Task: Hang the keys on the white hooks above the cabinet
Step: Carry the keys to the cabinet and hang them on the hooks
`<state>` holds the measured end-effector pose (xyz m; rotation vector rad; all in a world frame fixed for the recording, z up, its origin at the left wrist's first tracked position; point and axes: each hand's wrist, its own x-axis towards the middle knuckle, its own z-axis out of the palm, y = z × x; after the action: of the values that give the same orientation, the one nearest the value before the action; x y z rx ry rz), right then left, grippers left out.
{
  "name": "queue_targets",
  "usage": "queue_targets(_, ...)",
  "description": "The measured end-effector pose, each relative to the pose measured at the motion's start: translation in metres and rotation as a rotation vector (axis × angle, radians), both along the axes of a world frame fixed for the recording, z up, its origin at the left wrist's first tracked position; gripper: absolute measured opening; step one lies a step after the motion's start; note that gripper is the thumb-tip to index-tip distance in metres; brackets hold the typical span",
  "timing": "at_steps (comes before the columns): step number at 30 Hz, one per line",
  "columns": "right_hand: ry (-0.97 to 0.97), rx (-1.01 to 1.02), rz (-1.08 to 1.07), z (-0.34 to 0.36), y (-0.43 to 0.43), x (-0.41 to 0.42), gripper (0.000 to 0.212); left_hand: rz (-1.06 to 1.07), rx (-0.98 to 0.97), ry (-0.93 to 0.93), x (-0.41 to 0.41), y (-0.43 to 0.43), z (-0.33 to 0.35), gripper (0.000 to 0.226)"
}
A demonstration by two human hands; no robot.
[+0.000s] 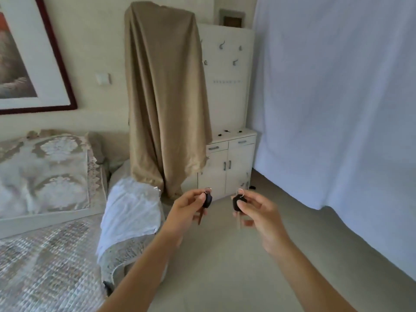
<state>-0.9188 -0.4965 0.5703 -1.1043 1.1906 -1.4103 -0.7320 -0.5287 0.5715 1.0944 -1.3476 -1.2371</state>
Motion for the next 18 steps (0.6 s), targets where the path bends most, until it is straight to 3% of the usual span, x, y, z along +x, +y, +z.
queue_targets(18,0.097,-0.062,-0.229,0.022,-0.232,-0.189,0.026,-0.198,-0.028,0.022,-0.196,-0.286,0.015,0.018)
